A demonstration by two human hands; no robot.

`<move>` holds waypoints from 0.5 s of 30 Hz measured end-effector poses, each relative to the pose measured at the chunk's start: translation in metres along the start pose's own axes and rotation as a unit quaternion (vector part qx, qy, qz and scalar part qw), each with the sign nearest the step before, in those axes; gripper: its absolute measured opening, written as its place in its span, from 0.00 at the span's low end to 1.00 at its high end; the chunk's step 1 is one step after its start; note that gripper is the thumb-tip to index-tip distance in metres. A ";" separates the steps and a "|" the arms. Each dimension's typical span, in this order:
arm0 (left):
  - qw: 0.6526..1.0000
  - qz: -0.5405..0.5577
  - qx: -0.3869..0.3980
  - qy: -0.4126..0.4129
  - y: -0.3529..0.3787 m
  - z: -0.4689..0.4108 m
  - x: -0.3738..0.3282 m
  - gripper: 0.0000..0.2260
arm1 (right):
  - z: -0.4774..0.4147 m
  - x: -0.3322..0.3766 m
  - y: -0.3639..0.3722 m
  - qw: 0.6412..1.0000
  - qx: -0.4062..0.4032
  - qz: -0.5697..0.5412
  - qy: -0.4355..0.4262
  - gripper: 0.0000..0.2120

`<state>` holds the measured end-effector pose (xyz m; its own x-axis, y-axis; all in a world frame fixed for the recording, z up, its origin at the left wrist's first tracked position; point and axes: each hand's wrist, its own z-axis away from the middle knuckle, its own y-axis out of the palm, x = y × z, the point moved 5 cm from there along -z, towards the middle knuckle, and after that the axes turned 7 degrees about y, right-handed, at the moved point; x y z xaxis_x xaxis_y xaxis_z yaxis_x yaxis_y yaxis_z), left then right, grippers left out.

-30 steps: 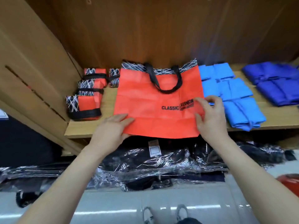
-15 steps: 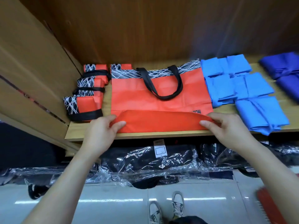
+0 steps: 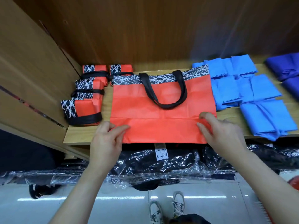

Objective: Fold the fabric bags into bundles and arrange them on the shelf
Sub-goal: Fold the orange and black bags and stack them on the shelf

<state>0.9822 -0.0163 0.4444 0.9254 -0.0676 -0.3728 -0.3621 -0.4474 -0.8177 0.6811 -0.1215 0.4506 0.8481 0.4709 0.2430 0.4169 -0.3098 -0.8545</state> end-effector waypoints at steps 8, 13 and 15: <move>0.973 -0.111 0.195 0.062 0.003 0.011 0.003 0.30 | 0.000 -0.005 0.005 0.997 0.081 0.013 0.008 0.12; 0.971 -0.079 0.212 0.079 0.002 0.003 0.008 0.24 | 0.011 -0.004 0.005 0.972 0.209 0.047 -0.099 0.38; 0.963 -0.077 0.246 0.077 -0.001 0.000 0.008 0.26 | 0.014 -0.005 0.002 0.967 0.213 0.041 -0.132 0.31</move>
<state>0.9900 -0.0166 0.4426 0.9640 -0.1831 -0.1929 -0.1941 0.0116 -0.9809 0.6728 -0.1128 0.4414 0.7355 0.6716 0.0888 0.1314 -0.0128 -0.9912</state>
